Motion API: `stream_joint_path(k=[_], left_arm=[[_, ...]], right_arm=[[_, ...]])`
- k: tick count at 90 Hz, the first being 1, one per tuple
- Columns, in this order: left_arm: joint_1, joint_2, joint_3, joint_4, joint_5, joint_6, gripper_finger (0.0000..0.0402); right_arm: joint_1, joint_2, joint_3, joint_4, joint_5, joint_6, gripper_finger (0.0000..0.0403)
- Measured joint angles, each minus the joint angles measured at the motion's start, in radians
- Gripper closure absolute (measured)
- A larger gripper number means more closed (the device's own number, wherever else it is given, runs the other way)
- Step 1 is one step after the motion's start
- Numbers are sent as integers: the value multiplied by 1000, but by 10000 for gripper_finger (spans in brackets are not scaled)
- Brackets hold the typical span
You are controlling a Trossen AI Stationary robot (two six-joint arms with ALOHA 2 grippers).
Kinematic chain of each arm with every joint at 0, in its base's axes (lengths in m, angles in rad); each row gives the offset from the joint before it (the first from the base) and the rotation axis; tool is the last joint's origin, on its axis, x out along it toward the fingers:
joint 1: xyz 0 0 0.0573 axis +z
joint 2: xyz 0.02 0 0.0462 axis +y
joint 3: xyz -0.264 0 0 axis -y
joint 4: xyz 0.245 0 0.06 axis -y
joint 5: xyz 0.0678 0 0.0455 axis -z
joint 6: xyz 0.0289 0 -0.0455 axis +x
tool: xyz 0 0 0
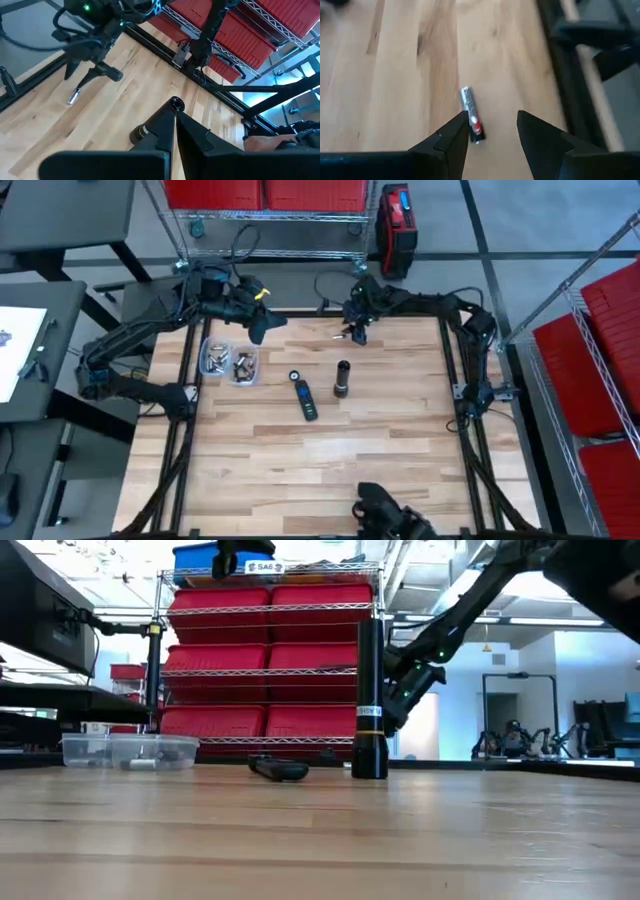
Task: Insert battery
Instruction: Insert the silver battery into the flashlight's battery compartment
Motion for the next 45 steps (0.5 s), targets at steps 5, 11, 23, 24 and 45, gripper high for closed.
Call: stream_joint_path(k=[5, 11, 23, 24, 45], left_arm=[[0, 0, 0, -6, 0, 4, 401], [0, 0, 0, -18, 0, 13, 401], [0, 0, 0, -32, 0, 17, 401], [0, 0, 0, -32, 0, 17, 401], [0, 0, 0, -37, 0, 21, 401]], right_arm=[[3, -3, -1, 3, -1, -21, 261], [6, -3, -10, 6, -2, -39, 267], [12, -2, -12, 5, 10, -42, 270], [12, -2, -12, 6, 13, -42, 270], [11, -2, -12, 5, 20, -42, 263]])
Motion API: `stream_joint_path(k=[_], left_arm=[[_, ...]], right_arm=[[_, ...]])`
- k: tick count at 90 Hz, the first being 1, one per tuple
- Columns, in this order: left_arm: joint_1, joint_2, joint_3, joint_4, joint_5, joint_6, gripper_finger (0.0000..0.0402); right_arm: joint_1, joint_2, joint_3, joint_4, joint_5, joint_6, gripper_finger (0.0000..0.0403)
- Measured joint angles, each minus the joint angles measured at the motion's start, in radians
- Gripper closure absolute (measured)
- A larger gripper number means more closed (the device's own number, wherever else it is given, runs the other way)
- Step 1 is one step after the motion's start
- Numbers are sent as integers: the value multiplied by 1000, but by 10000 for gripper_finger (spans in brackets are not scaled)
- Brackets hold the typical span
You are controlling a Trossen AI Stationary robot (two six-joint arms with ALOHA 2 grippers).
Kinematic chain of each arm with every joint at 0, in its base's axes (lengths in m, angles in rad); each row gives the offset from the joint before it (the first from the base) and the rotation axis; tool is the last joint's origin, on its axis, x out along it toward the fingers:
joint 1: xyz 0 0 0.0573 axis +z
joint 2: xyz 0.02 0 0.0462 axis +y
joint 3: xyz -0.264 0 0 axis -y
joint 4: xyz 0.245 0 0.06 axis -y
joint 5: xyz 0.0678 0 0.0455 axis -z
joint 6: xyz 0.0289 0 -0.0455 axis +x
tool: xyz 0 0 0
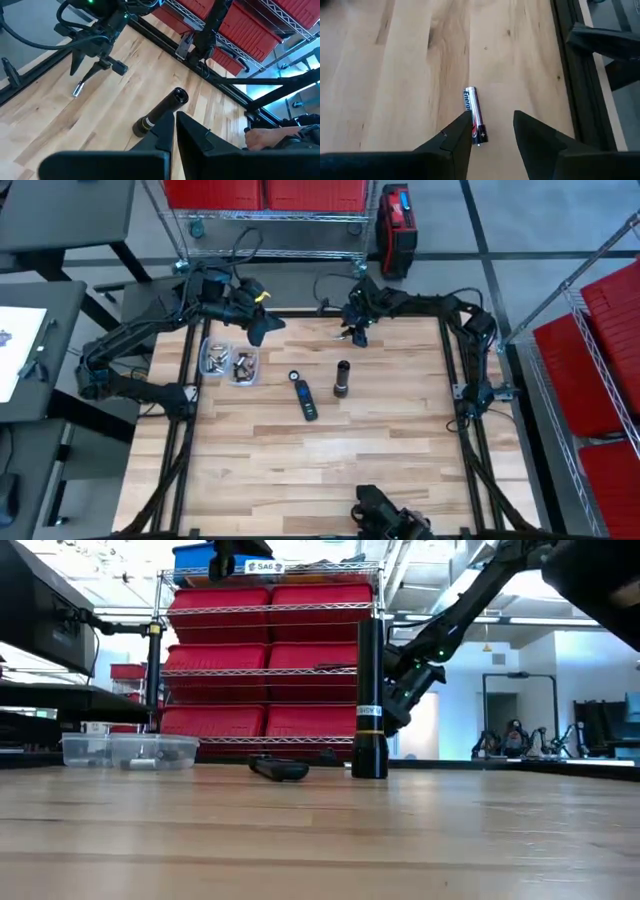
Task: Insert battery
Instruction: Insert the silver battery into the flashlight's battery compartment
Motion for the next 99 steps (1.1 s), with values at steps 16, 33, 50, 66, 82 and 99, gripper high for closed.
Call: stream_joint_path(k=[16, 33, 50, 66, 82, 99], left_arm=[[0, 0, 0, 0, 0, 0, 402], [0, 0, 0, 1, 0, 4, 402], [0, 0, 0, 2, 0, 5, 402], [0, 0, 0, 1, 0, 6, 402], [0, 0, 0, -4, -7, 6, 402], [0, 0, 0, -8, -8, 6, 402]], right_arm=[[0, 0, -38, 9, 4, -1, 233], [3, 0, -60, 38, 4, -3, 200], [31, 0, -91, 100, 50, -33, 203], [56, 39, -56, 53, 73, -51, 220], [44, 81, 23, -39, 74, -36, 239], [43, 81, 26, -51, 97, -46, 293]])
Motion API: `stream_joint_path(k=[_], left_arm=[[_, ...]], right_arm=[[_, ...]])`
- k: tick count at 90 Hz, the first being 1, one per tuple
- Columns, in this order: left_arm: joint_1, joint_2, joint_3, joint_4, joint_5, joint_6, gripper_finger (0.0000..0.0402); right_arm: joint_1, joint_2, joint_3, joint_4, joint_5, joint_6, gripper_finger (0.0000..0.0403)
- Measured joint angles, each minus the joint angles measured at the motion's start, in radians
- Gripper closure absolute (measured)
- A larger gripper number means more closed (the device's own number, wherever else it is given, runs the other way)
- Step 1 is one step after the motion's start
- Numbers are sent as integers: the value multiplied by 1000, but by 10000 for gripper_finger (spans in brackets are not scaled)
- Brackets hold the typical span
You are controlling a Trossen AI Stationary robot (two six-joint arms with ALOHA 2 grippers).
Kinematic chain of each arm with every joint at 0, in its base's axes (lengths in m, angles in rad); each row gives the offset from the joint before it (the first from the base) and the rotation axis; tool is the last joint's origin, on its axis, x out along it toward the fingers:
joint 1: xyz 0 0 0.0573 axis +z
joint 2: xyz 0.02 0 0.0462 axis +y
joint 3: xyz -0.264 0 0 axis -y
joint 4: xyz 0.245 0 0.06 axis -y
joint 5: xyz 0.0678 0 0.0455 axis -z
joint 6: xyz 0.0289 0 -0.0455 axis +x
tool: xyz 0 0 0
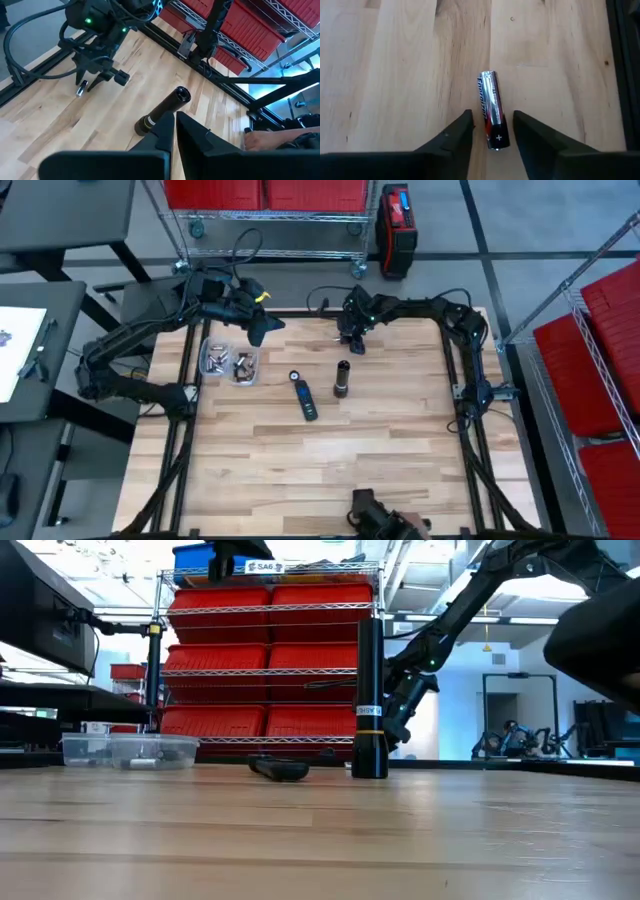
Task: Insert battery
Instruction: Insert the silver battery into the flashlight's battery compartment
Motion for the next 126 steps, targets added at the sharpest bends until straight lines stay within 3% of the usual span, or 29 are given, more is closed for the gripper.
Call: stream_joint_path(k=[20, 70, 126], left_arm=[[0, 0, 0, 1, 0, 0, 402], [0, 0, 0, 4, 0, 0, 402], [0, 0, 0, 146, 0, 13, 402]], right_arm=[[3, -3, 2, -43, 38, -79, 372], [-2, -65, -5, -88, 88, -24, 373], [3, -401, -2, -123, 93, 39, 372]])
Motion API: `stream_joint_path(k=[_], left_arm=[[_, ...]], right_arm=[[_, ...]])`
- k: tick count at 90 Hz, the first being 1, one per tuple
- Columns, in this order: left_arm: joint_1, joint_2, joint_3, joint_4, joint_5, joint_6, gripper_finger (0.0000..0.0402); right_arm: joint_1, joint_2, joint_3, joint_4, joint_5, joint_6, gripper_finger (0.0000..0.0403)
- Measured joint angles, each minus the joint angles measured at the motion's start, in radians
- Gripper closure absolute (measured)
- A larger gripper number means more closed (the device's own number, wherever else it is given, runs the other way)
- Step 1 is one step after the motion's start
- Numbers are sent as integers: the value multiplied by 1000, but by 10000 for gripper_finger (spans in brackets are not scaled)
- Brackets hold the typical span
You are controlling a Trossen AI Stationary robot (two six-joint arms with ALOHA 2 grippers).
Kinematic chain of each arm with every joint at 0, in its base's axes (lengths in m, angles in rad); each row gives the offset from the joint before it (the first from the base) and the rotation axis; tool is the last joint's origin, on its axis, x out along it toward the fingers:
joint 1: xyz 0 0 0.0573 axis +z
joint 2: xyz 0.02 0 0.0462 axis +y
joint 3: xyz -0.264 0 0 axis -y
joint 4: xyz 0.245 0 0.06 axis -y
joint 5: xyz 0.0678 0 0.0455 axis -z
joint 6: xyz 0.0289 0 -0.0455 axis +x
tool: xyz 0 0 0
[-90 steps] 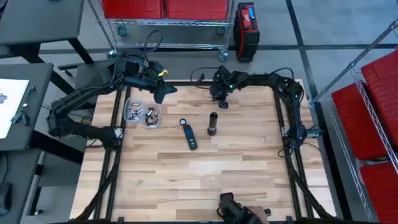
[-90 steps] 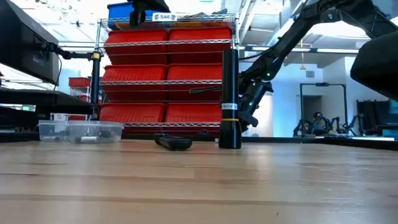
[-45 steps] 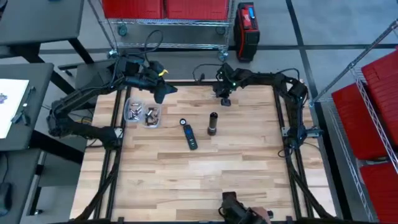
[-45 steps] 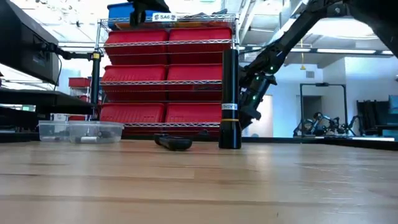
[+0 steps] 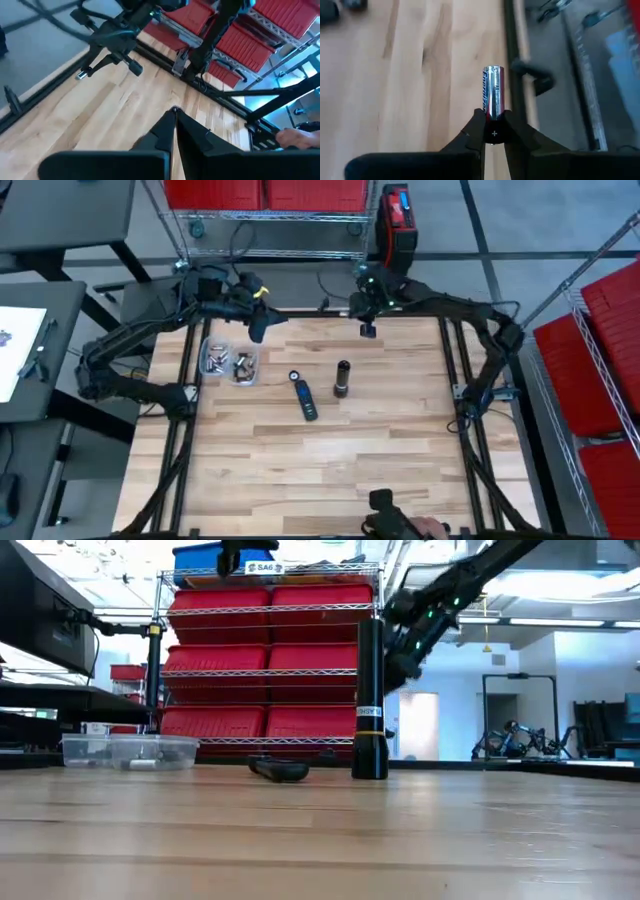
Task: Insert battery
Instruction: Insert the silver battery into the flashlight's battery compartment
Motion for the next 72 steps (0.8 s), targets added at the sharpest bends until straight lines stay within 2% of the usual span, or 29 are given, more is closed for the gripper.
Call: stream_joint_path(k=[35, 45, 56, 72], left_arm=[[-31, 40, 0, 181, 1, 100, 394], [-38, 93, 0, 229, 0, 64, 364], [-55, 170, 0, 308, 0, 66, 313], [-84, 245, 0, 509, 0, 76, 259]], right_arm=[[120, -281, 0, 41, -1, 188, 367], [182, -344, 0, 86, -2, 265, 368], [255, -393, 1, 157, -2, 347, 368], [351, -424, 2, 233, -1, 378, 367]])
